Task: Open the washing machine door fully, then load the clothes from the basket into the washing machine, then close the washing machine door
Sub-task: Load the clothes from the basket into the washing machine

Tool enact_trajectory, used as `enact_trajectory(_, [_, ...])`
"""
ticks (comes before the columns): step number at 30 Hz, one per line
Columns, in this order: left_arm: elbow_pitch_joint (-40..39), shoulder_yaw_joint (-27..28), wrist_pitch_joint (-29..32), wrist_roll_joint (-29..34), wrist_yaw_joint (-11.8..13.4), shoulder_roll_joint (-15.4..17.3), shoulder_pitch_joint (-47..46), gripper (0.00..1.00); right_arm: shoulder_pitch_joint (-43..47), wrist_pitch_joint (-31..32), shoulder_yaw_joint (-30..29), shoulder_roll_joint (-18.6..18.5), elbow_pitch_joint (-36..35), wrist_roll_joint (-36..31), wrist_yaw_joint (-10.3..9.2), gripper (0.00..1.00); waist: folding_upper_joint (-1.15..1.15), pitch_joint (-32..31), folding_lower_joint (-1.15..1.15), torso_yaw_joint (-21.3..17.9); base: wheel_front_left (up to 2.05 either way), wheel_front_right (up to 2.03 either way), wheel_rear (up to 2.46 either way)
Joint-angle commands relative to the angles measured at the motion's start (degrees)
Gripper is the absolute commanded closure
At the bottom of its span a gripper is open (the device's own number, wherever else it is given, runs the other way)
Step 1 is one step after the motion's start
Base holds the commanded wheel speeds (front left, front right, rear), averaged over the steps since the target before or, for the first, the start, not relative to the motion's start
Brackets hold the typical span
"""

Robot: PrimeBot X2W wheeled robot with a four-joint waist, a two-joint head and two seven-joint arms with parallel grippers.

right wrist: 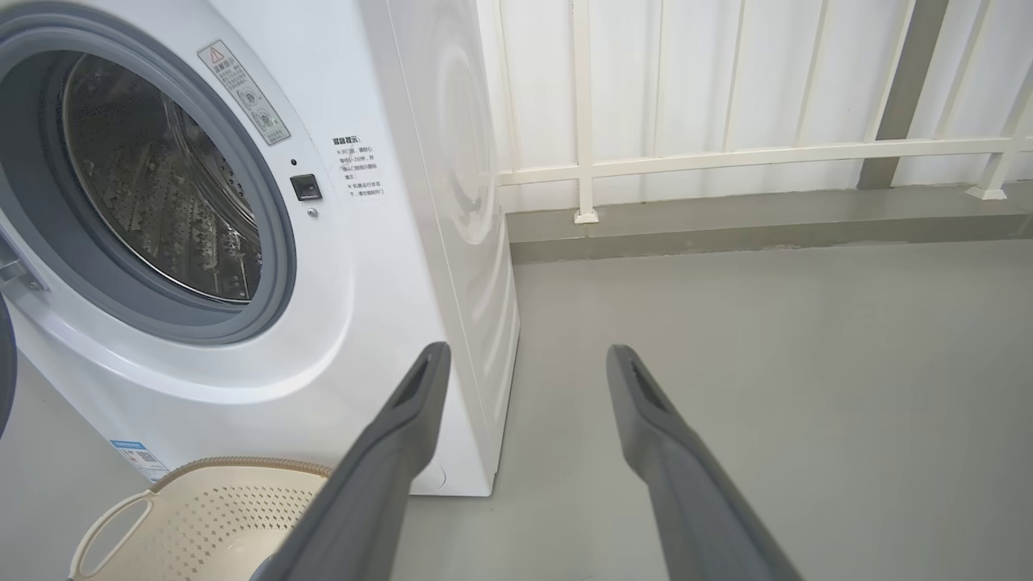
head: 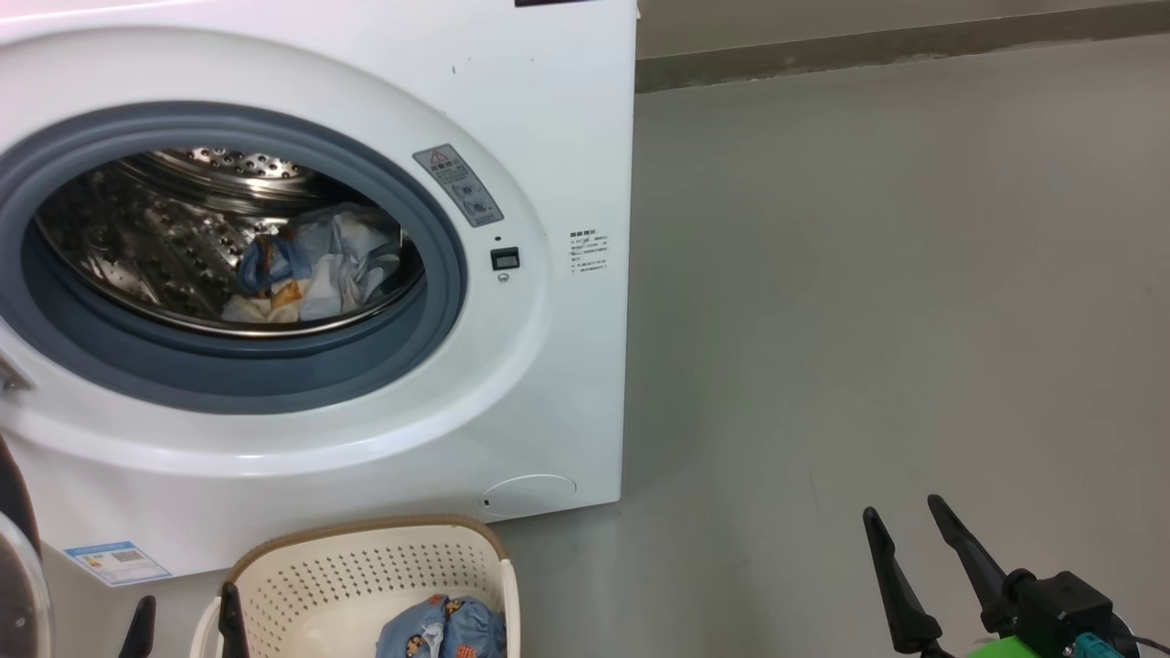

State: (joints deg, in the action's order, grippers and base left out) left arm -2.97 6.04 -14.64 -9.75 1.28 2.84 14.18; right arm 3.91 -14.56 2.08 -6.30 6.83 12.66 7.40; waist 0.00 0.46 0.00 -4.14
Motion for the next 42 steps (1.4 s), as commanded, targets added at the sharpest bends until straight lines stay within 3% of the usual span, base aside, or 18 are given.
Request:
enact_trajectory(1, [-1.8, 1.7, -0.4, 0.6, 0.3, 0.1, -0.8, 0.0, 0.1, -0.4, 1.1, -0.5, -1.6, -0.6, 0.09, 0.0, 0.0, 0.1, 0.0, 0.1, 0.0, 0.0, 0.0])
enact_trajectory(24, [-1.5, 1.2, -0.4, -0.6, -0.1, 0.0, -1.9, 0.0, 0.2, -0.3, 0.7, -0.3, -1.7, -0.5, 0.09, 0.0, 0.0, 2.3, 0.0, 1.2, 0.0, 0.0, 0.0])
enact_trajectory(36, [1.4, -0.1, -0.4, -2.7, -1.1, 0.0, -8.7, 0.0, -1.4, -0.3, 0.5, 0.0, -2.7, 0.0, 0.09, 0.0, 0.0, 9.1, 0.0, 2.1, 0.0, 0.0, 0.0])
enact_trajectory(42, [8.2, -0.3, -0.4, -3.8, -2.5, 0.1, -15.4, 0.0, -3.4, -0.4, 1.0, 0.2, -3.1, 0.0, 0.09, 0.0, 0.0, 14.4, 0.0, 1.9, 0.0, 0.0, 0.0])
